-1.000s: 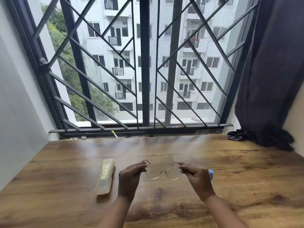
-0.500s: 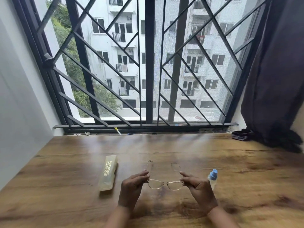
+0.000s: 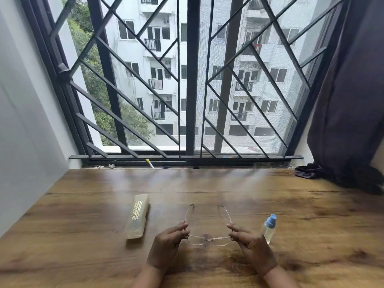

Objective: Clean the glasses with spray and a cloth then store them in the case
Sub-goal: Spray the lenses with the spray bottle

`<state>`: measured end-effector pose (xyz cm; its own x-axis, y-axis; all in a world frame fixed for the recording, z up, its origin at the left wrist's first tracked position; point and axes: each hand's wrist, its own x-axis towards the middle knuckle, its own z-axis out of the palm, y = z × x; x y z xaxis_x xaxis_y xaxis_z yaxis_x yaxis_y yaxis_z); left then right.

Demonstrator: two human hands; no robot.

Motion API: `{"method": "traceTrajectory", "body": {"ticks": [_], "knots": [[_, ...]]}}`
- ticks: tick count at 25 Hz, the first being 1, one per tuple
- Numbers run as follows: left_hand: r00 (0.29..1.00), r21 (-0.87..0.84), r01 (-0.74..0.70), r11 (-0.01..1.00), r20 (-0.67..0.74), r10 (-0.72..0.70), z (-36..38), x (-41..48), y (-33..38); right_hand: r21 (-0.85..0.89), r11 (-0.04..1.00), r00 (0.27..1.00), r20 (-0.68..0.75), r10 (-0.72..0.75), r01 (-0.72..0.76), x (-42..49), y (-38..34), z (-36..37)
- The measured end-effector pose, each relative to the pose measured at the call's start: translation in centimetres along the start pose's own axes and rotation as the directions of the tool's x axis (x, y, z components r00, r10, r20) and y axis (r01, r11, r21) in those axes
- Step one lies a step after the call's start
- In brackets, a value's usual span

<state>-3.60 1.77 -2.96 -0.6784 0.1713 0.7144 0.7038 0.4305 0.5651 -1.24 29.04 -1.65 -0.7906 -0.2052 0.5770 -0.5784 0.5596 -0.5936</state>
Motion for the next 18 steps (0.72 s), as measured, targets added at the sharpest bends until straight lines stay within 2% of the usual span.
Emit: {"method": "traceTrajectory", "body": {"ticks": [8, 12, 18], "knots": [[1.000, -0.006, -0.025, 1.000, -0.019, 0.025, 0.2, -0.4, -0.4, -0.033, 0.999, 0.999, 0.031, -0.014, 0.015, -0.9, 1.0, 0.1], [1.000, 0.017, -0.030, 0.999, 0.007, 0.029, 0.5, -0.5, -0.9, -0.039, 0.997, 0.998, -0.023, -0.066, 0.065, -0.8, 1.3, 0.3], [0.999, 0.040, -0.046, 0.998, -0.002, 0.046, 0.5, -0.7, -1.1, -0.106, 0.992, 0.997, -0.027, -0.073, 0.069, -0.7, 1.8, 0.7]]}}
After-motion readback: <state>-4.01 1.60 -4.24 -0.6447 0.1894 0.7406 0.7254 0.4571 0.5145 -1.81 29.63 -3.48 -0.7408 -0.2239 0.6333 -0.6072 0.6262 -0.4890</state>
